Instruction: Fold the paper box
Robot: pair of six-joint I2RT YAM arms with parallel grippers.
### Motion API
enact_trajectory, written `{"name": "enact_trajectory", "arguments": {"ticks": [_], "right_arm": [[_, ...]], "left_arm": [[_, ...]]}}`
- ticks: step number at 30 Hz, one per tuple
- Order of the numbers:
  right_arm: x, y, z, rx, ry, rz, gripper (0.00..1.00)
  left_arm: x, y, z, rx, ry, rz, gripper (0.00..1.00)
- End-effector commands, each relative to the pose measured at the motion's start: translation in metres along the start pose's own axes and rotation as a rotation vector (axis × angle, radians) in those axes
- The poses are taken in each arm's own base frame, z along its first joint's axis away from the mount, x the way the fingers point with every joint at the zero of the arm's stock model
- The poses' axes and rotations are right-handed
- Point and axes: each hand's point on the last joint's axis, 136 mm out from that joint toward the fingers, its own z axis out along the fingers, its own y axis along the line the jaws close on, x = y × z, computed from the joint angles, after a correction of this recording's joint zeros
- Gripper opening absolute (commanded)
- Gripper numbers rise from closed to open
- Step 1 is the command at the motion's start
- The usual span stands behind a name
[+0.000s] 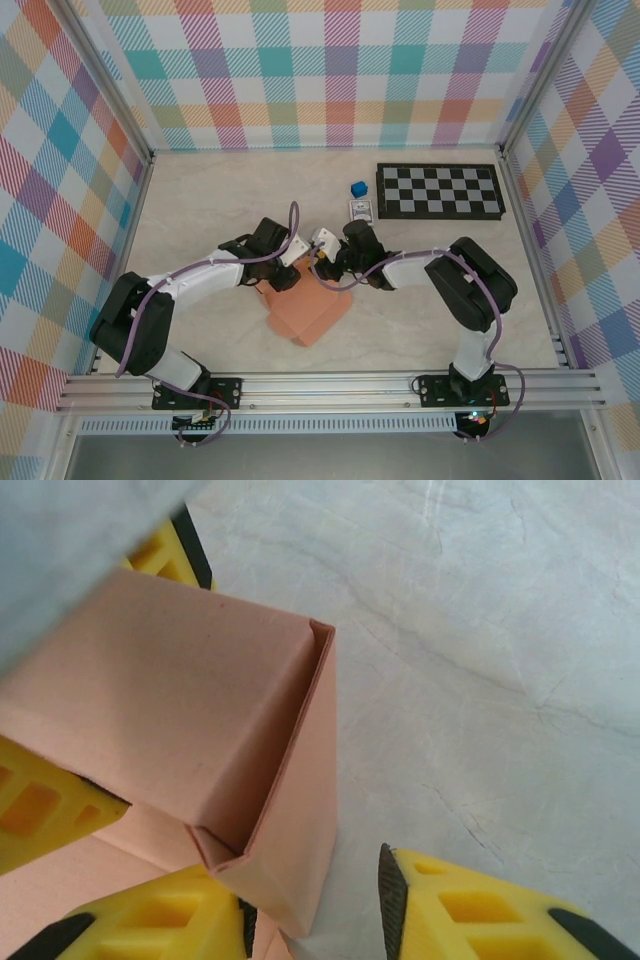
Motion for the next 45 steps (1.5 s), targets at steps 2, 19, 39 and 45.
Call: {"name": "enact_trajectory", "arguments": {"ticks": [2, 19, 39, 45], "right_arm": [[-0.042, 0.026, -0.003, -0.042, -0.182, -0.112, 0.39], [-0.039, 0.008, -0.010, 0.085, -0.197, -0.097, 0.31], [-0.013, 0.014, -0.003, 0.049, -0.137, -0.047, 0.26], [-0.008, 0.011, 0.003, 0.053, -0.118, -0.024, 0.26]], "left_arm": [[-0.014, -0.020, 0.003, 0.083, -0.042, 0.043, 0.42], [-0.040, -0.028, -0.023, 0.155, -0.164, 0.032, 0.64], [-0.048, -0.010, -0.067, 0.203, -0.349, -0.131, 0.74], [-0.046, 0.022, -0.082, 0.173, -0.415, -0.356, 0.72]]}}
